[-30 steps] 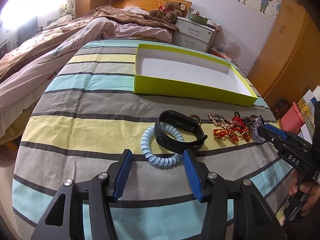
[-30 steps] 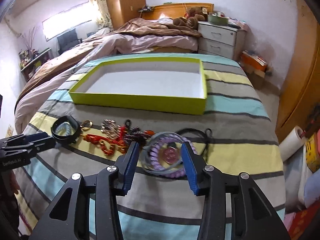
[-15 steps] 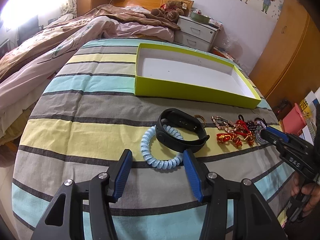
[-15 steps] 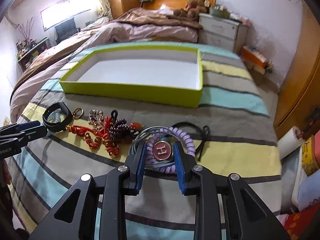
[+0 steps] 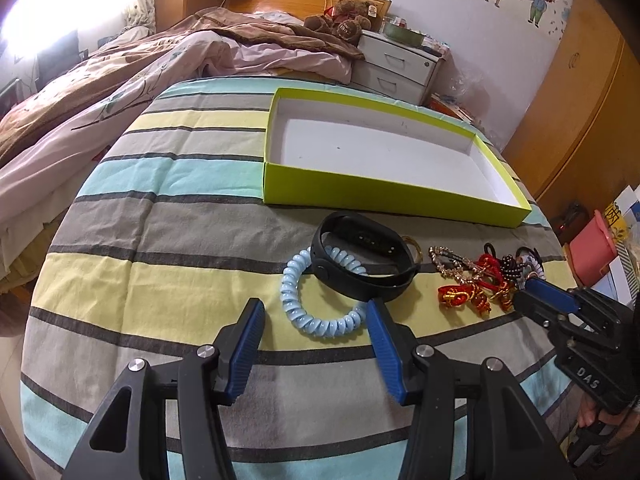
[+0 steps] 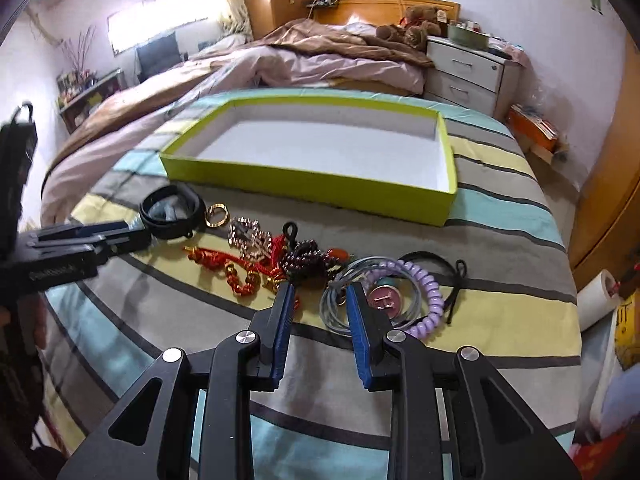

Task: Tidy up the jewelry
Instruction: 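Move the right gripper to the grey cable bracelet and close on it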

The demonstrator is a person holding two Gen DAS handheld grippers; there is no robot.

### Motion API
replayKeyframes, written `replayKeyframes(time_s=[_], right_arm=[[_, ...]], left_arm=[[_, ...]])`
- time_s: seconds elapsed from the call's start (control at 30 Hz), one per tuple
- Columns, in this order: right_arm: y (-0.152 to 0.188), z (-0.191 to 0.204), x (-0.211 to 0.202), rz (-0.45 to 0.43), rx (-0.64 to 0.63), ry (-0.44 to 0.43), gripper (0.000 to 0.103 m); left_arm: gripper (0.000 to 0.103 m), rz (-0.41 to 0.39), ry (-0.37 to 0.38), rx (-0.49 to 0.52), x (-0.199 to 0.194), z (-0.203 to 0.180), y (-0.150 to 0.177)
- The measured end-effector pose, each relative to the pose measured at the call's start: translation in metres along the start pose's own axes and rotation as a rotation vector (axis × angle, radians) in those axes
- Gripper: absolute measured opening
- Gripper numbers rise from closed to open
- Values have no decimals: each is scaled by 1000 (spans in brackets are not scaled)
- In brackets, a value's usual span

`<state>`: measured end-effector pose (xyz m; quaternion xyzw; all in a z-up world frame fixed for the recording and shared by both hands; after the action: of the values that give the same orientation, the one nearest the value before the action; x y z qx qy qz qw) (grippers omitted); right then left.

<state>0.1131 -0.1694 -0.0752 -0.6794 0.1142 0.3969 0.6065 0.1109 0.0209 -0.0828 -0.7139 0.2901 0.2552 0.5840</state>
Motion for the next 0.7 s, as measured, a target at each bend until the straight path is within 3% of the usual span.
replayKeyframes(time_s=[0.07,0.1,0.27,0.5,0.7], right_arm=[[0,-1,0,-2,-9,18,17],[0,-2,1,3,-21,40,5],[1,-4,-5,-14,-26,53,4],[-18,-16,-34,-118,74,8,4],[-31,-21,-55,-184,120,-17,4]], left_arm=[[52,-4,6,-6,-2,1,0],[52,-4,4,-10,-3,1,0],[52,-17,18,-19,-6,4,-4],[52,-48,64,-26,-13,2,-17],[52,-42,53,-6,0,3,-36]])
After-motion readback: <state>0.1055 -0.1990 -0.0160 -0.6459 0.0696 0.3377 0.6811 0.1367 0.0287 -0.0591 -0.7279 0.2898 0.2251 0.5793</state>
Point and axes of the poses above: each gripper's, at about its wrist camera, not at the fingertips, and x roughly the way its jaws point, z to its left, y to its underside, the point moved 7 cm from there along x, roughly the way its jaws point, and after that the axes turned 9 degrees about -z, right-handed, at the moved point
